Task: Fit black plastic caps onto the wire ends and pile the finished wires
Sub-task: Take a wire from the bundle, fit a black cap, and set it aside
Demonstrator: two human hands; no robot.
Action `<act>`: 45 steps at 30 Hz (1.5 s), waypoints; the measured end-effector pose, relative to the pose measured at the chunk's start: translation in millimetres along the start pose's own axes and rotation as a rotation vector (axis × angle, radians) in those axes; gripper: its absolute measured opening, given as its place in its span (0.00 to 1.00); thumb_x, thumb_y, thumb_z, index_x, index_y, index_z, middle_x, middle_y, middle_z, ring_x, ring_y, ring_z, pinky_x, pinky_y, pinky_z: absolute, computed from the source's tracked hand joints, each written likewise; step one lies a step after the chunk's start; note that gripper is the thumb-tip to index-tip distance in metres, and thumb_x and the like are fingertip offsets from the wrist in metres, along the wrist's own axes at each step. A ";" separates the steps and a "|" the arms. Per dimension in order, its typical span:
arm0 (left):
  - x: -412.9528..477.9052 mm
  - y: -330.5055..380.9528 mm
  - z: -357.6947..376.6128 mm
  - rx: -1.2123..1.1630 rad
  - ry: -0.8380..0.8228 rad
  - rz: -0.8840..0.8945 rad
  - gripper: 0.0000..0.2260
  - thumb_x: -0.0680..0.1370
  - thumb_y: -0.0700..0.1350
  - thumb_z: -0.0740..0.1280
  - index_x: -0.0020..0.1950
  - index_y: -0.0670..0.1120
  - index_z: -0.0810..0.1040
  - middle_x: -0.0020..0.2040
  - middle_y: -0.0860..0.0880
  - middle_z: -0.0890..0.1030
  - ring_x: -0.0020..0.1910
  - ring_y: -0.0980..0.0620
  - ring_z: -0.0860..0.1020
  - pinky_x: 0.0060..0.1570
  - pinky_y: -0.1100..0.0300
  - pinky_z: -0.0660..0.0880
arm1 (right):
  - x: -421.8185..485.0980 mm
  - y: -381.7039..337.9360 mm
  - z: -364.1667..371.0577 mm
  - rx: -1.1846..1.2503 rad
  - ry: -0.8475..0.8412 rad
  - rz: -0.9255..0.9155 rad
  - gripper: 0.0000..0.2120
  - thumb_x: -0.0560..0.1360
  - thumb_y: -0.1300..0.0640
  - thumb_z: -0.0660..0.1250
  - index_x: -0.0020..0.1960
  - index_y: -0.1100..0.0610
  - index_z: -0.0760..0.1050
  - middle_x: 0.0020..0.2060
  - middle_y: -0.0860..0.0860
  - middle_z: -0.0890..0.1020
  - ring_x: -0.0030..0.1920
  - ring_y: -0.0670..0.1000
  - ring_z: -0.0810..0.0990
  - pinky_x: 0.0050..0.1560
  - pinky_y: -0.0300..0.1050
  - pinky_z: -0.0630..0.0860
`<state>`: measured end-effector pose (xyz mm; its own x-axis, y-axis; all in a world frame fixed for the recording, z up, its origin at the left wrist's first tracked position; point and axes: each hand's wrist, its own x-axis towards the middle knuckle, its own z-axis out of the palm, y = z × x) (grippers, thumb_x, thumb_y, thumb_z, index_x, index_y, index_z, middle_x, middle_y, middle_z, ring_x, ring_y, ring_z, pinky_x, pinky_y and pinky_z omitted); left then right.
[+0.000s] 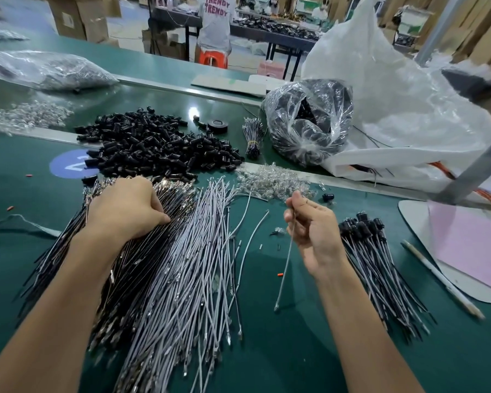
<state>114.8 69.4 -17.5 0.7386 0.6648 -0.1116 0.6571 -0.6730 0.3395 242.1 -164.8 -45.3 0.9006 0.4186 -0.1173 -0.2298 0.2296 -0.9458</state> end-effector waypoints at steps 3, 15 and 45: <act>0.2 -1.2 -2.4 -0.026 0.010 0.013 0.10 0.73 0.51 0.75 0.32 0.56 0.79 0.37 0.52 0.81 0.42 0.48 0.78 0.46 0.52 0.77 | -1.1 -0.3 1.0 -0.010 0.006 0.000 0.10 0.78 0.56 0.66 0.40 0.60 0.77 0.27 0.51 0.76 0.21 0.43 0.64 0.22 0.32 0.58; -16.4 -83.9 -13.9 -0.069 0.290 -0.246 0.18 0.70 0.64 0.72 0.29 0.53 0.76 0.35 0.43 0.81 0.40 0.39 0.80 0.49 0.43 0.78 | -2.1 1.9 5.8 -0.102 -0.053 -0.017 0.11 0.73 0.51 0.69 0.37 0.57 0.78 0.25 0.49 0.76 0.21 0.43 0.64 0.24 0.34 0.59; -35.1 -47.3 -18.2 -0.169 0.216 -0.193 0.14 0.68 0.46 0.79 0.30 0.56 0.76 0.41 0.45 0.85 0.51 0.42 0.80 0.55 0.48 0.77 | -5.2 2.6 10.6 -0.171 -0.048 0.006 0.12 0.78 0.53 0.66 0.38 0.57 0.78 0.25 0.49 0.76 0.23 0.44 0.65 0.26 0.34 0.60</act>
<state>55.0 83.7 -12.6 0.5419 0.8404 0.0049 0.7344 -0.4764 0.4834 232.9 -157.0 -43.9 0.8798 0.4620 -0.1120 -0.1649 0.0758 -0.9834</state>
